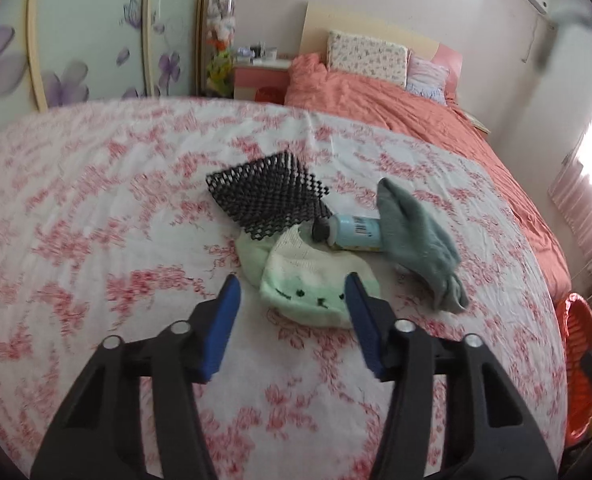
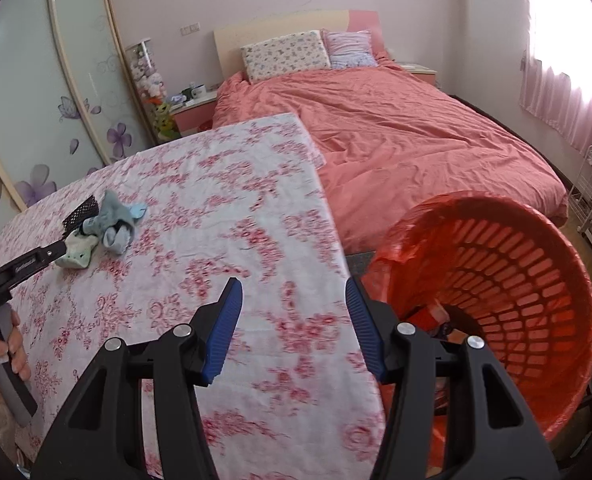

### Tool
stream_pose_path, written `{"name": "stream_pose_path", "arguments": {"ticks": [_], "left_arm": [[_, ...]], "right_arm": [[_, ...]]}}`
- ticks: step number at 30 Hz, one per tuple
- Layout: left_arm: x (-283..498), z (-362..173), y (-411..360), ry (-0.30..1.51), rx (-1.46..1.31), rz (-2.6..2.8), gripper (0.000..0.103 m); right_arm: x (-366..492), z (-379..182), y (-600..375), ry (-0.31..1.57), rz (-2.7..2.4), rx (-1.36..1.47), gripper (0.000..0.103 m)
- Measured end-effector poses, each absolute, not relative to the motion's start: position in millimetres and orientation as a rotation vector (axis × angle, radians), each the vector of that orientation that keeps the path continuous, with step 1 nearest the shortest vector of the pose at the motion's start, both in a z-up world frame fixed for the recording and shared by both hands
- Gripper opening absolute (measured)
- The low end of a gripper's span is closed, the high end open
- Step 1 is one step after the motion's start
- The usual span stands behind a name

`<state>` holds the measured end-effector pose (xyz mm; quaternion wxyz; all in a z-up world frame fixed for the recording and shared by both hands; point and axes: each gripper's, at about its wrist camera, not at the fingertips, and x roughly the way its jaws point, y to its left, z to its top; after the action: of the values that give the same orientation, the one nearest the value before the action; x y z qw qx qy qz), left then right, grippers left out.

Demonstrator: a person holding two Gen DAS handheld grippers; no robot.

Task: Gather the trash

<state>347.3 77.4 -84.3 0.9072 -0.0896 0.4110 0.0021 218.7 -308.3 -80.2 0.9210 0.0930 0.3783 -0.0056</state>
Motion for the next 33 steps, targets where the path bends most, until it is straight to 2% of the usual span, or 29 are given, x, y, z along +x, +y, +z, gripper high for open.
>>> {"name": "stream_pose_path", "arguments": {"ticks": [3, 6, 7, 18, 21, 24, 26, 30, 33], "left_arm": [[355.9, -91.5, 77.1, 0.875, -0.181, -0.012, 0.037], [357.4, -92.1, 75.8, 0.867, -0.163, -0.01, 0.012], [355.0, -93.5, 76.7, 0.869, -0.164, -0.023, 0.008], [304.5, -88.6, 140.9, 0.876, -0.112, 0.024, 0.007], [299.0, -86.8, 164.7, 0.876, -0.125, 0.064, 0.01], [296.0, -84.5, 178.2, 0.872, -0.161, 0.07, 0.02], [293.7, -82.3, 178.8, 0.862, -0.161, 0.063, 0.036], [291.9, -79.1, 175.2, 0.849, -0.149, 0.041, 0.05], [294.8, -79.7, 171.1, 0.851, -0.141, 0.031, 0.056]], "right_arm": [[222.7, -82.2, -296.8, 0.789, 0.003, 0.18, 0.055], [226.7, -83.3, -285.1, 0.799, 0.017, 0.166, 0.055], [227.2, -83.4, -281.9, 0.8, 0.021, 0.164, 0.055], [258.2, -82.6, -208.7, 0.81, 0.162, 0.139, 0.055], [273.4, -82.2, -186.7, 0.803, 0.199, 0.145, 0.055], [295.5, -83.6, -163.6, 0.809, 0.215, 0.153, 0.055], [308.5, -85.9, -151.7, 0.823, 0.223, 0.161, 0.055], [326.1, -92.3, -138.9, 0.861, 0.221, 0.173, 0.052], [326.3, -97.2, -137.1, 0.879, 0.221, 0.159, 0.017]]}}
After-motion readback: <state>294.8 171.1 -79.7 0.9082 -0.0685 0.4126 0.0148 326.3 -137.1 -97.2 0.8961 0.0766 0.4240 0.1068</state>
